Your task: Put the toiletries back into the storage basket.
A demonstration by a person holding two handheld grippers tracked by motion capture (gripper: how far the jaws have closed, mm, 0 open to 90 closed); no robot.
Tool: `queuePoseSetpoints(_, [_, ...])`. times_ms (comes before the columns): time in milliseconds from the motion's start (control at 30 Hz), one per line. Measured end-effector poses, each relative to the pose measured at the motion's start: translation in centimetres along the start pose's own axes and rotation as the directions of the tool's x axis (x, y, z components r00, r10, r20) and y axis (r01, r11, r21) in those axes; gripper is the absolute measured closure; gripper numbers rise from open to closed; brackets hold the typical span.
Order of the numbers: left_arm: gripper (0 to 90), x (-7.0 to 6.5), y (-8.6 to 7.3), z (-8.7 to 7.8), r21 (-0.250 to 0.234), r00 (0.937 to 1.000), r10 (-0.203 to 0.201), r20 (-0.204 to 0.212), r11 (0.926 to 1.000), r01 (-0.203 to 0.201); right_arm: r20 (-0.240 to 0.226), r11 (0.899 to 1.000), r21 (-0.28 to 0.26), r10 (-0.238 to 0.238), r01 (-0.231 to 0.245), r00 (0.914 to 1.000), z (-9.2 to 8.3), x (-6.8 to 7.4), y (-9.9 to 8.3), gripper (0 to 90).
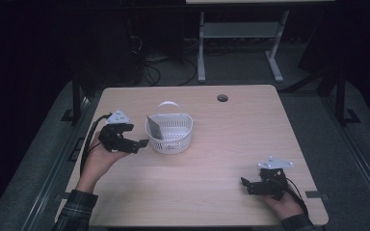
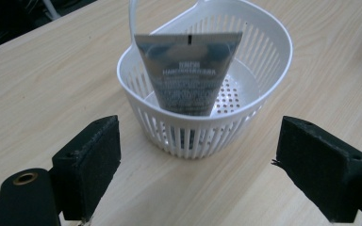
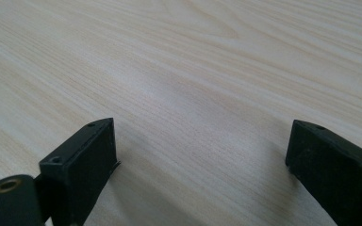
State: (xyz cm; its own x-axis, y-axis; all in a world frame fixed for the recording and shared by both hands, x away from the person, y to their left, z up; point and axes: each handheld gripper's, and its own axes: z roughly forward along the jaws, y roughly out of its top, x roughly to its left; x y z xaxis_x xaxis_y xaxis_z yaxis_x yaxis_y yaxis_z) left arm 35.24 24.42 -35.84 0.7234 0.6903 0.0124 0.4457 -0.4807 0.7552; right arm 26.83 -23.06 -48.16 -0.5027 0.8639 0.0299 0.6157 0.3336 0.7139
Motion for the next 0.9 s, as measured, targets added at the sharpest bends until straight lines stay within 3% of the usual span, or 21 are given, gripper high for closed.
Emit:
queuePoseSetpoints(333, [14.1,-0.9,-2.4,-0.8,0.004,0.9996,0.006,-0.028,1.0000,-0.006,-0.002,1.000,-0.001,-0.002,0.002,1.0000,-0.1,0.0,-0.1,8.7])
queuePoseSetpoints(900, [14.3,-2.2,-8.2,-0.3,0.001,0.9994,-0.024,-0.023,0.9997,0.024,-0.005,1.000,-0.001,-0.007,0.007,1.0000,-0.1,0.0,-0.1,8.7])
